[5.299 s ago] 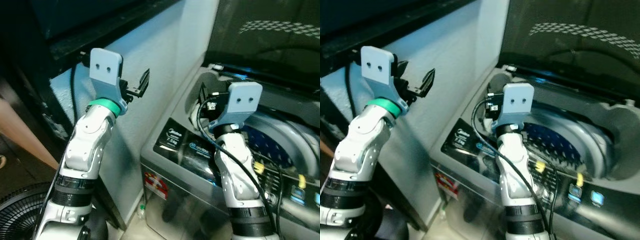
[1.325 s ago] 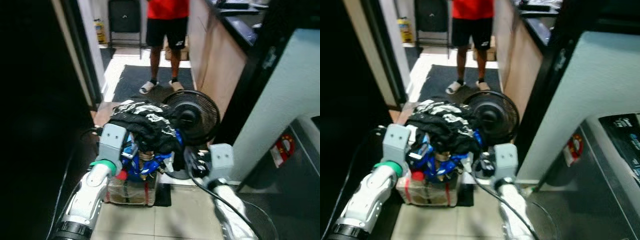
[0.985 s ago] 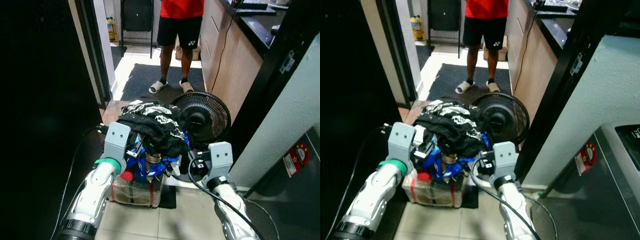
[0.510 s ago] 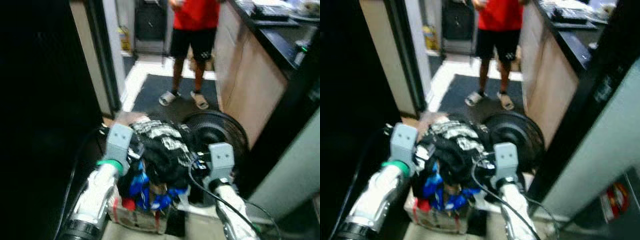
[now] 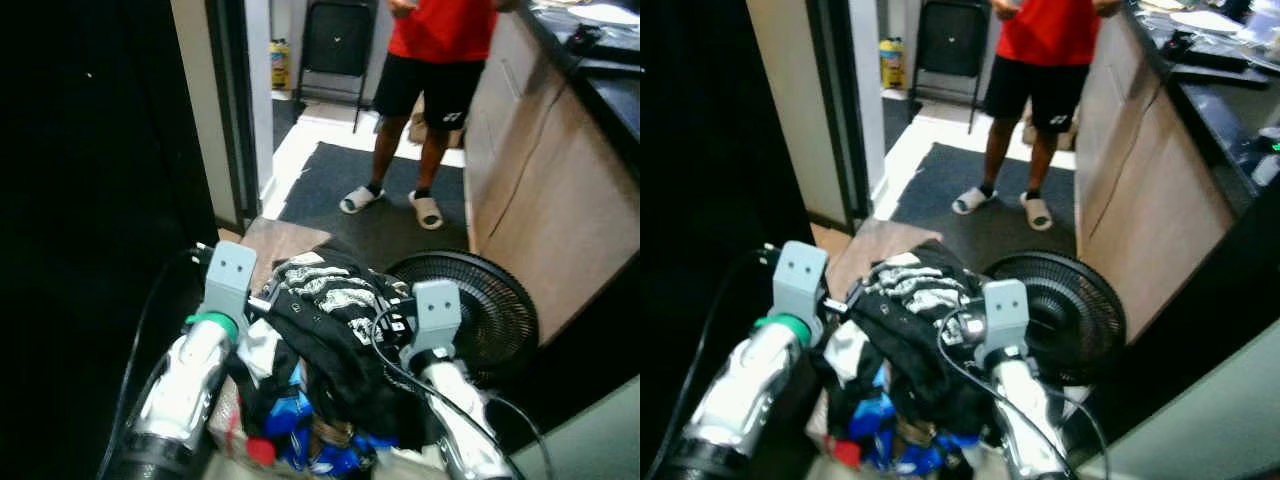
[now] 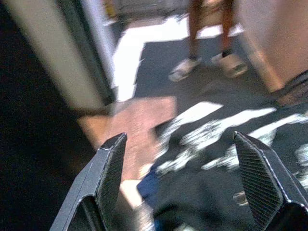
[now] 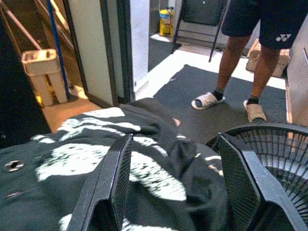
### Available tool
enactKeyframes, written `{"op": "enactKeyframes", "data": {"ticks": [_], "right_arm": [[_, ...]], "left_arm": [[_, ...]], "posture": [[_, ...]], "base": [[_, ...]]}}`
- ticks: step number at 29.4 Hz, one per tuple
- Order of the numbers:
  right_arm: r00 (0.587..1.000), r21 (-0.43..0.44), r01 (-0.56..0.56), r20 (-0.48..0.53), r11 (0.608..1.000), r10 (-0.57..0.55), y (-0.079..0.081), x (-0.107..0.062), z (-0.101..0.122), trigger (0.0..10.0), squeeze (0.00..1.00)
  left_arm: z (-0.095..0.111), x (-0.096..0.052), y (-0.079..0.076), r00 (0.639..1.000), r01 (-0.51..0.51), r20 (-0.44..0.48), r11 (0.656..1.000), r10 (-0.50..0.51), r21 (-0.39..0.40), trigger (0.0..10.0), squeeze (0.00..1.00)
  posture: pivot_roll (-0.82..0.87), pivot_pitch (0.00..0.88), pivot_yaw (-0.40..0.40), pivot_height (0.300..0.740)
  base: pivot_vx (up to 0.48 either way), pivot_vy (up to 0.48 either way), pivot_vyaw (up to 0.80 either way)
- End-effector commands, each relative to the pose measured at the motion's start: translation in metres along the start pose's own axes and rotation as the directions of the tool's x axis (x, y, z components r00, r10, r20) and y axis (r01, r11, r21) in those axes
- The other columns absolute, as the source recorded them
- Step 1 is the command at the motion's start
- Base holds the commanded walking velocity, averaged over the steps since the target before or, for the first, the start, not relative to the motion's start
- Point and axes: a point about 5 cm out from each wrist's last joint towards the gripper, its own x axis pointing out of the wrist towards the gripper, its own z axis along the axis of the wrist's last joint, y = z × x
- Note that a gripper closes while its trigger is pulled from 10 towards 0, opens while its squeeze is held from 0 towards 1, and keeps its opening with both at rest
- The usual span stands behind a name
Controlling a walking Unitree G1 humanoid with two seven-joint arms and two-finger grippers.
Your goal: Clothes washing
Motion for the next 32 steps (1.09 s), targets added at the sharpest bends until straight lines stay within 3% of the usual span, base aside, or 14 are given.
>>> {"op": "enactKeyframes", "data": {"ticks": [1, 13, 28, 31, 32], "right_arm": [[1.000, 0.002, -0.007, -0.014, 1.000, 0.007, 0.004, -0.002, -0.004, 10.0, 0.00], [1.000, -0.024, -0.024, 0.010, 0.999, 0.025, 0.007, 0.000, 0.001, 10.0, 0.00], [0.999, -0.016, -0.012, 0.049, 1.000, 0.013, 0.008, 0.003, 0.009, 10.0, 0.00], [0.998, -0.022, -0.021, 0.056, 1.000, 0.022, 0.011, 0.004, 0.011, 10.0, 0.00], [0.997, -0.024, -0.039, 0.066, 0.999, 0.041, 0.016, 0.006, 0.014, 10.0, 0.00]], "left_arm": [[-0.012, -0.005, 0.004, 0.999, -0.007, -0.041, 1.000, 0.007, 0.003, 10.0, 0.00], [-0.003, -0.002, 0.001, 1.000, 0.012, -0.009, 1.000, -0.013, -0.017, 10.0, 0.00], [-0.015, 0.001, -0.006, 0.997, 0.068, -0.049, 0.997, -0.067, 0.026, 10.0, 0.00], [-0.018, 0.004, -0.004, 0.998, 0.035, -0.048, 0.999, -0.034, 0.026, 10.0, 0.00], [-0.023, 0.007, 0.001, 0.998, -0.021, -0.057, 0.999, 0.024, 0.043, 10.0, 0.00]], "posture": [[0.06, 0.000, 0.044, 0.740], [0.06, 0.000, 0.046, 0.740], [0.06, 0.002, 0.051, 0.740], [0.06, 0.028, 0.047, 0.740], [0.06, 0.054, 0.046, 0.740]], "base": [[0.000, 0.000, 0.00], [0.000, 0.000, 0.00], [0.000, 0.000, 0.00], [0.000, 0.000, 0.00], [0.000, 0.000, 0.00]]}}
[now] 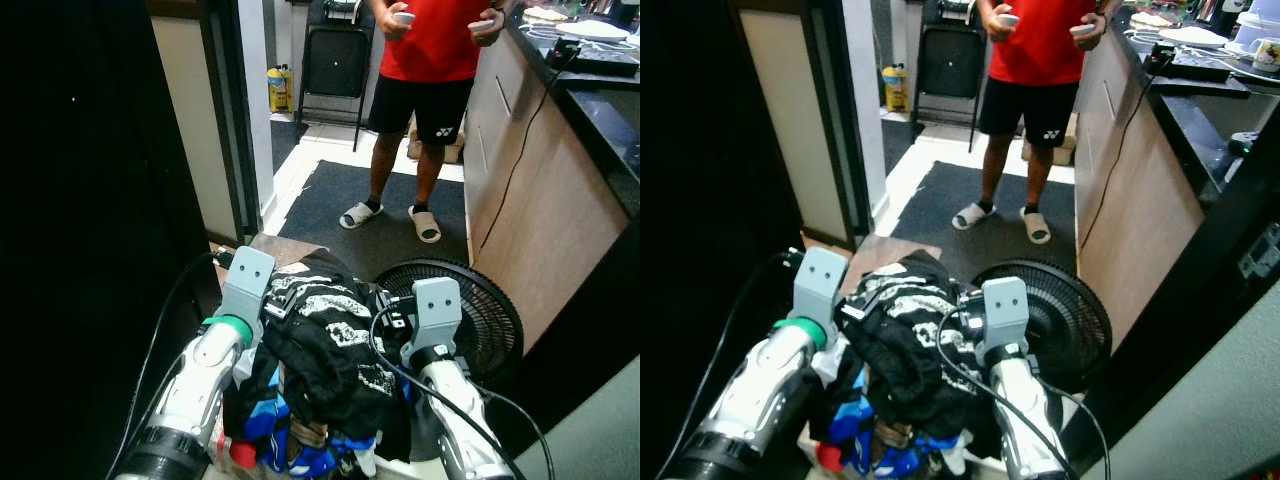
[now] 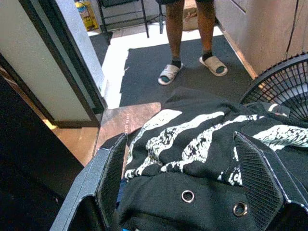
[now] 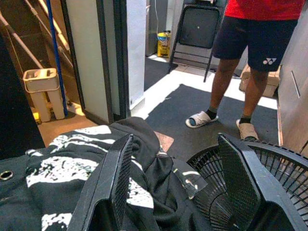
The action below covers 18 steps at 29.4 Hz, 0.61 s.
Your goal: Clothes washing
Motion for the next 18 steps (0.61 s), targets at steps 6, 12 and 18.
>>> {"op": "enactKeyframes", "data": {"ticks": [6, 12, 18], "right_arm": [[0.995, 0.005, -0.077, 0.057, 0.997, 0.077, 0.023, 0.015, 0.018, 10.0, 0.00], [0.988, 0.009, -0.143, 0.065, 0.990, 0.142, 0.033, 0.023, 0.023, 10.0, 0.00], [0.979, 0.006, -0.197, -0.058, 0.980, 0.197, 0.036, 0.024, 0.000, 10.0, 0.00]], "left_arm": [[-0.016, 0.003, 0.029, 0.980, -0.187, -0.052, 0.979, 0.191, 0.078, 10.0, 0.00], [-0.022, -0.001, 0.045, 0.976, -0.196, -0.068, 0.973, 0.205, 0.121, 10.0, 0.00], [-0.032, -0.010, 0.046, 0.975, -0.196, -0.094, 0.978, 0.202, 0.067, 10.0, 0.00]], "posture": [[0.07, 0.104, 0.035, 0.740], [0.10, 0.122, 0.016, 0.740], [0.12, 0.119, -0.011, 0.740]], "base": [[0.000, 0.000, 0.00], [0.000, 0.000, 0.00], [0.000, 0.000, 0.00]]}}
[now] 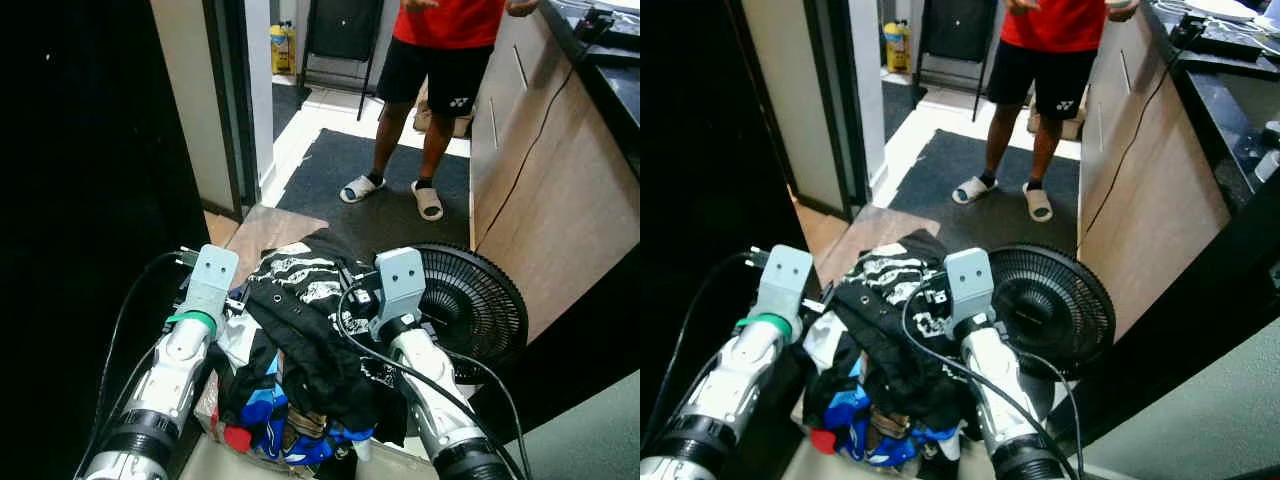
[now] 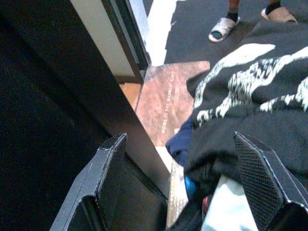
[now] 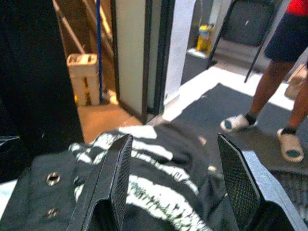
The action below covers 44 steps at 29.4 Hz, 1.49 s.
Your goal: Clothes washing
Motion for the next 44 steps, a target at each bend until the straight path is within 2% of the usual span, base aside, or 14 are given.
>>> {"op": "enactKeyframes", "data": {"ticks": [1, 3, 14, 16, 18, 22, 23, 24, 25, 33, 34, 40, 41, 44], "right_arm": [[0.987, -0.002, -0.044, -0.157, 0.999, 0.044, 0.002, -0.007, -0.030, 10.0, 0.00], [0.962, -0.007, -0.086, -0.262, 0.996, 0.081, 0.003, -0.015, -0.051, 10.0, 0.00], [0.869, 0.098, -0.267, -0.404, 0.959, 0.284, 0.026, -0.025, -0.073, 10.0, 0.00], [0.811, 0.120, -0.348, -0.459, 0.930, 0.362, 0.040, -0.036, -0.087, 10.0, 0.00], [0.811, 0.120, -0.348, -0.459, 0.930, 0.362, 0.040, -0.036, -0.087, 10.0, 0.00], [0.737, 0.142, -0.457, -0.492, 0.878, 0.463, 0.050, -0.053, -0.100, 10.0, 0.00], [0.728, 0.152, -0.465, -0.495, 0.872, 0.475, 0.050, -0.056, -0.102, 4.2, 0.00], [0.727, 0.162, -0.459, -0.497, 0.874, 0.474, 0.048, -0.059, -0.104, 2.2, 0.00], [0.729, 0.168, -0.453, -0.496, 0.875, 0.473, 0.046, -0.061, -0.105, 0.0, 0.00], [0.751, 0.191, -0.438, -0.461, 0.879, 0.474, 0.043, -0.064, -0.103, 0.0, 0.00], [0.817, 0.200, -0.398, -0.368, 0.895, 0.445, 0.040, -0.059, -0.091, 0.0, 0.00], [0.855, 0.197, -0.370, -0.311, 0.908, 0.416, 0.036, -0.055, -0.082, 0.0, 0.00], [0.914, 0.183, -0.307, -0.218, 0.934, 0.343, 0.027, -0.044, -0.064, 0.0, 0.00], [0.961, 0.167, -0.230, -0.119, 0.959, 0.251, 0.014, -0.033, -0.043, 0.0, 0.00]], "left_arm": [[-0.006, -0.005, -0.007, 1.000, 0.016, -0.010, 0.999, -0.017, -0.044, 10.0, 0.00], [-0.005, -0.007, -0.016, 1.000, 0.029, 0.002, 0.997, -0.029, -0.074, 10.0, 0.00], [-0.001, -0.007, -0.022, 0.999, 0.050, 0.019, 0.996, -0.048, -0.080, 10.0, 0.00], [-0.001, -0.007, -0.021, 0.999, 0.047, 0.021, 0.996, -0.045, -0.082, 10.0, 0.00], [-0.001, -0.007, -0.021, 0.999, 0.047, 0.021, 0.996, -0.045, -0.082, 10.0, 0.00], [-0.002, -0.010, -0.019, 0.999, 0.042, 0.019, 0.995, -0.040, -0.087, 10.0, 0.00], [-0.002, -0.011, -0.019, 0.999, 0.042, 0.017, 0.995, -0.041, -0.088, 10.0, 0.00], [-0.002, -0.011, -0.020, 0.999, 0.043, 0.017, 0.995, -0.042, -0.088, 10.0, 0.00], [-0.002, -0.011, -0.020, 0.999, 0.045, 0.016, 0.995, -0.043, -0.089, 10.0, 0.00], [-0.001, -0.010, -0.022, 0.999, 0.050, 0.017, 0.995, -0.049, -0.090, 10.0, 0.00], [0.001, -0.009, -0.024, 0.998, 0.058, 0.019, 0.994, -0.057, -0.091, 10.0, 0.00], [0.001, -0.008, -0.026, 0.998, 0.063, 0.021, 0.994, -0.062, -0.091, 10.0, 0.00], [0.002, -0.008, -0.026, 0.998, 0.068, 0.022, 0.993, -0.066, -0.092, 10.0, 0.00], [0.003, -0.007, -0.027, 0.997, 0.072, 0.024, 0.993, -0.070, -0.093, 10.0, 0.00]], "posture": [[0.13, 0.115, -0.017, 0.740], [0.13, 0.114, -0.018, 0.740], [0.14, 0.116, -0.016, 0.740], [0.15, 0.122, -0.017, 0.740], [0.15, 0.122, -0.017, 0.740], [0.15, 0.124, -0.015, 0.740], [0.14, 0.126, -0.014, 0.740], [0.14, 0.126, -0.012, 0.740], [0.14, 0.126, -0.012, 0.740], [0.13, 0.123, -0.008, 0.740], [0.12, 0.118, 0.000, 0.740], [0.11, 0.118, 0.001, 0.740], [0.11, 0.113, 0.006, 0.740], [0.11, 0.110, 0.010, 0.740]], "base": [[0.000, 0.000, 0.00], [0.000, 0.000, 0.00], [0.000, 0.000, 0.00], [0.000, 0.000, 0.00], [0.000, 0.000, 0.00], [0.000, 0.000, 0.00], [0.000, 0.000, 0.00], [0.000, 0.000, 0.00], [0.000, 0.000, 0.00], [0.000, 0.000, 0.00], [0.000, 0.000, 0.00], [0.000, 0.000, 0.00], [0.000, 0.000, 0.00], [0.000, 0.000, 0.00]]}}
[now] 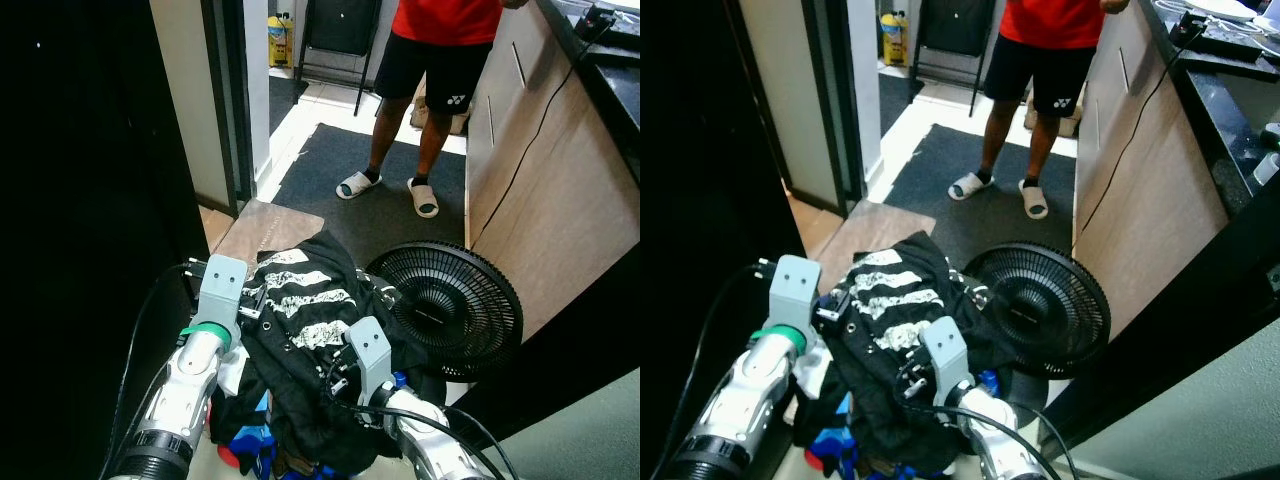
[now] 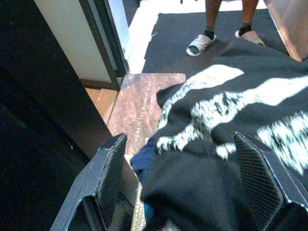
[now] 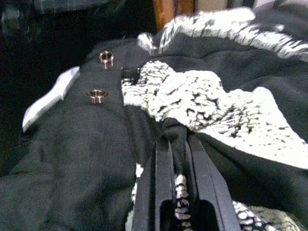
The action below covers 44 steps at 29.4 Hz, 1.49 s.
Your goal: Clothes washing
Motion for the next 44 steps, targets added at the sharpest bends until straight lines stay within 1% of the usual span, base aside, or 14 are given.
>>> {"op": "enactKeyframes", "data": {"ticks": [1, 11, 15, 19, 21, 23, 24, 26, 27, 28, 30, 33, 36, 44], "right_arm": [[0.981, 0.019, 0.109, 0.156, 0.994, -0.111, -0.015, 0.001, 0.033, 0.0, 0.00], [0.895, 0.030, 0.203, 0.400, 0.979, -0.198, -0.031, 0.002, 0.102, 0.0, 0.00], [0.756, 0.032, 0.213, 0.628, 0.977, -0.185, -0.033, 0.000, 0.184, 0.0, 0.00], [0.713, 0.031, 0.219, 0.677, 0.975, -0.182, -0.033, -0.003, 0.205, 0.0, 0.00], [0.615, 0.031, 0.257, 0.766, 0.966, -0.188, -0.040, -0.014, 0.246, 0.0, 0.00], [0.615, 0.031, 0.257, 0.766, 0.966, -0.188, -0.040, -0.014, 0.246, 0.0, 0.00], [0.515, 0.026, 0.319, 0.834, 0.947, -0.197, -0.048, -0.029, 0.281, 0.0, 0.00], [0.515, 0.026, 0.319, 0.834, 0.947, -0.197, -0.048, -0.029, 0.281, 0.0, 0.00], [0.461, 0.028, 0.362, 0.863, 0.932, -0.206, -0.053, -0.041, 0.297, 0.0, 0.00], [0.425, 0.020, 0.402, 0.881, 0.916, -0.206, -0.057, -0.050, 0.307, 10.0, 0.00], [0.406, 0.008, 0.435, 0.891, 0.901, -0.204, -0.059, -0.057, 0.314, 10.0, 0.00], [0.411, -0.004, 0.449, 0.889, 0.894, -0.203, -0.059, -0.061, 0.313, 10.0, 0.00], [0.533, -0.015, 0.476, 0.801, 0.879, -0.275, -0.059, -0.059, 0.272, 10.0, 0.00], [0.677, 0.012, 0.537, 0.590, 0.843, -0.440, -0.056, -0.048, 0.184, 10.0, 0.00]], "left_arm": [[-0.006, 0.000, -0.004, 0.999, 0.019, -0.035, 1.000, -0.019, 0.001, 10.0, 0.00], [-0.003, 0.002, -0.005, 0.999, 0.026, -0.029, 1.000, -0.026, -0.001, 10.0, 0.00], [0.002, 0.004, -0.004, 1.000, 0.023, -0.019, 1.000, -0.023, -0.010, 10.0, 0.00], [0.003, 0.005, -0.003, 1.000, 0.020, -0.015, 1.000, -0.020, -0.016, 10.0, 0.00], [0.016, 0.006, -0.004, 0.999, 0.028, 0.023, 0.999, -0.027, -0.040, 10.0, 0.00], [0.016, 0.006, -0.004, 0.999, 0.028, 0.023, 0.999, -0.027, -0.040, 10.0, 0.00], [0.040, 0.006, -0.006, 0.994, 0.057, 0.098, 0.996, -0.051, -0.070, 10.0, 0.00], [0.040, 0.006, -0.006, 0.994, 0.057, 0.098, 0.996, -0.051, -0.070, 10.0, 0.00], [0.060, 0.005, -0.005, 0.985, 0.081, 0.159, 0.993, -0.066, -0.090, 10.0, 0.00], [0.081, 0.003, -0.003, 0.972, 0.101, 0.221, 0.989, -0.076, -0.104, 10.0, 0.00], [0.104, 0.000, 0.000, 0.954, 0.125, 0.287, 0.985, -0.087, -0.118, 10.0, 0.00], [0.123, -0.005, 0.003, 0.934, 0.148, 0.343, 0.981, -0.098, -0.123, 10.0, 0.00], [0.167, -0.028, 0.011, 0.868, 0.210, 0.475, 0.974, -0.144, -0.089, 10.0, 0.00], [0.167, -0.039, 0.011, 0.870, 0.202, 0.472, 0.976, -0.142, -0.077, 10.0, 0.00]], "posture": [[0.11, 0.106, 0.014, 0.740], [0.11, 0.100, 0.020, 0.740], [0.11, 0.084, 0.017, 0.740], [0.11, 0.079, 0.017, 0.740], [0.11, 0.065, 0.016, 0.740], [0.11, 0.065, 0.016, 0.740], [0.11, 0.054, 0.014, 0.740], [0.11, 0.054, 0.014, 0.740], [0.11, 0.047, 0.013, 0.740], [0.12, 0.038, 0.014, 0.740], [0.12, 0.036, 0.014, 0.740], [0.12, 0.023, 0.014, 0.740], [0.13, 0.000, 0.013, 0.740], [0.13, 0.000, 0.028, 0.740]], "base": [[0.000, 0.000, 0.00], [0.000, 0.000, 0.00], [0.000, 0.000, 0.00], [0.000, 0.000, 0.00], [0.000, 0.000, 0.00], [0.000, 0.000, 0.00], [0.000, 0.000, 0.00], [0.000, 0.000, 0.00], [0.000, 0.000, 0.00], [0.000, 0.000, 0.00], [0.000, 0.000, 0.00], [0.000, 0.000, 0.00], [0.000, 0.000, 0.00], [0.000, 0.000, 0.00]]}}
